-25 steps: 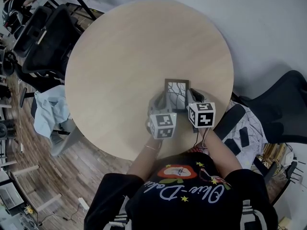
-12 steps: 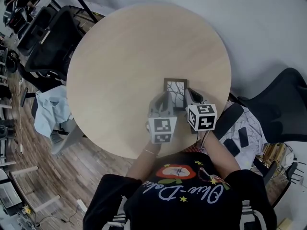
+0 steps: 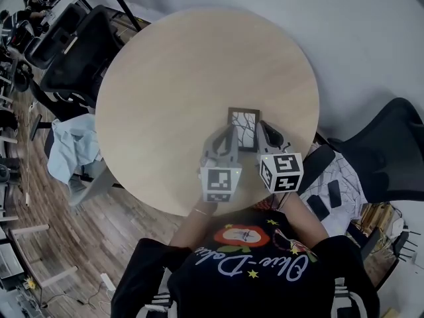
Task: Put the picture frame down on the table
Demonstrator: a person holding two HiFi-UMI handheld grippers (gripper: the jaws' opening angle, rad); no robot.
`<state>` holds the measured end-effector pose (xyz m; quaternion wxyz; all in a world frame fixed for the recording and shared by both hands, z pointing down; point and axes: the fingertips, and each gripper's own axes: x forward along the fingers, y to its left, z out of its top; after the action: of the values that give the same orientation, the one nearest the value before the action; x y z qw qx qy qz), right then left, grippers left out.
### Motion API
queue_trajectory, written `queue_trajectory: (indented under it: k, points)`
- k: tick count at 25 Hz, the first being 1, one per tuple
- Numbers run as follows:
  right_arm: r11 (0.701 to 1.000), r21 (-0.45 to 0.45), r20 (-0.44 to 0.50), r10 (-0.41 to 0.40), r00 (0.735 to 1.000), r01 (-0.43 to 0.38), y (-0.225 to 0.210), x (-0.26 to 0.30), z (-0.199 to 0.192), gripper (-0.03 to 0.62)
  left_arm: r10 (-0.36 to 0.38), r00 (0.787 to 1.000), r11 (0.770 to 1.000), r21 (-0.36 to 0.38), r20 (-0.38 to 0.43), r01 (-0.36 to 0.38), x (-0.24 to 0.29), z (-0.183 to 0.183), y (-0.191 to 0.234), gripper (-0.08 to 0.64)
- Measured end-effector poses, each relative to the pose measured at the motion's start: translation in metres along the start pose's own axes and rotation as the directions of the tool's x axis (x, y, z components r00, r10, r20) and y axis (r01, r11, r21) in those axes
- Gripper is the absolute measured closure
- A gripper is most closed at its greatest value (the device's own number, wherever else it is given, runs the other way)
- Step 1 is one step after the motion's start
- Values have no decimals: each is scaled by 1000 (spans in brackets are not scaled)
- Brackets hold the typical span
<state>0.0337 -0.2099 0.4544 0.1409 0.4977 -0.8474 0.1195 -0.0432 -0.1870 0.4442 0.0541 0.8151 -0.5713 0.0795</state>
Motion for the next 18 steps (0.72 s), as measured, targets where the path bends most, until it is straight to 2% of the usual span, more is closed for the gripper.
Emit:
queue_trajectory:
  k: [4,18]
  points:
    - [999,-45,41,9,999,-7,6,-8,13,593,2,999,1000,10,47,-3,-8,13,3,558]
    - [999,-44,58,11,998,-8,13,-14,15,594,0,998,1000,6,67,0,-13,17,3,558]
